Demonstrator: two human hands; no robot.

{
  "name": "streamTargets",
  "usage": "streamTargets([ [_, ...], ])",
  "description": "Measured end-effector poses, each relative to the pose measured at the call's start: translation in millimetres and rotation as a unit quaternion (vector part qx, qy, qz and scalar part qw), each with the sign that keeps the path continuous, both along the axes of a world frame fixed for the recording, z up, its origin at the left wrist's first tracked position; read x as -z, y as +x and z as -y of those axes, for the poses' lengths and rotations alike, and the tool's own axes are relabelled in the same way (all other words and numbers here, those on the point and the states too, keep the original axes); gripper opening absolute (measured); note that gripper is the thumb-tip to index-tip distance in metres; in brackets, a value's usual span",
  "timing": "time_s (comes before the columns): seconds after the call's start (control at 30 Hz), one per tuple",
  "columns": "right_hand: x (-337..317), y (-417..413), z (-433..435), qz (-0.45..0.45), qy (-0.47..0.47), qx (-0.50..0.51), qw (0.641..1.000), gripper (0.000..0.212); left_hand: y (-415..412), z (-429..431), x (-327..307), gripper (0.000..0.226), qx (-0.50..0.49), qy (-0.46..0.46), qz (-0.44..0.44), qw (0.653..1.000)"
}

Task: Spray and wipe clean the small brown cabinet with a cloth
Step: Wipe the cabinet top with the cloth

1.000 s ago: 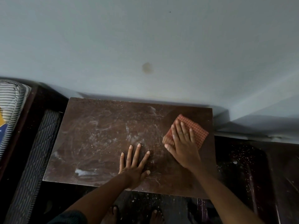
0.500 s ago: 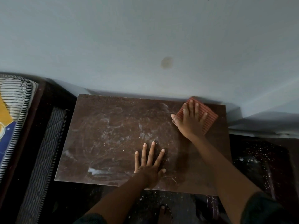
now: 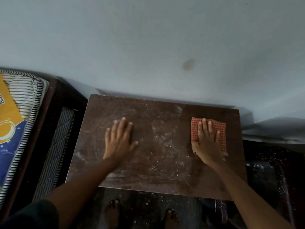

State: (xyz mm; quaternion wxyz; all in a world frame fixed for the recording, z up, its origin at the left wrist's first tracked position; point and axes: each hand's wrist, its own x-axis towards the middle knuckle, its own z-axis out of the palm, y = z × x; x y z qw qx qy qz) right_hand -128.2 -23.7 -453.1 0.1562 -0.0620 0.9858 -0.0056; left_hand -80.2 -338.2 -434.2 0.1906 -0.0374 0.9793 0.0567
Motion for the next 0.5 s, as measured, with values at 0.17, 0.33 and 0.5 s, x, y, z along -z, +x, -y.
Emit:
streamTargets([
  [0.17, -5.4, -52.5, 37.4, 0.04, -0.06, 0.123, 0.99, 0.079, -6.7, 35.7, 9.1, 0.091, -0.051, 0.0, 0.083, 0.995],
  [0.33, -2.2, -59.0, 83.7, -0.002, -0.066, 0.077, 0.995, 0.069, -12.0, 36.5, 5.3, 0.084, -0.042, 0.013, 0.157, 0.987],
  [0.5, 4.2, -20.7, 84.5, -0.025, -0.047, -0.078, 0.996, 0.064, -17.5, 36.4, -1.8, 0.084, -0.041, 0.012, 0.21, 0.977],
])
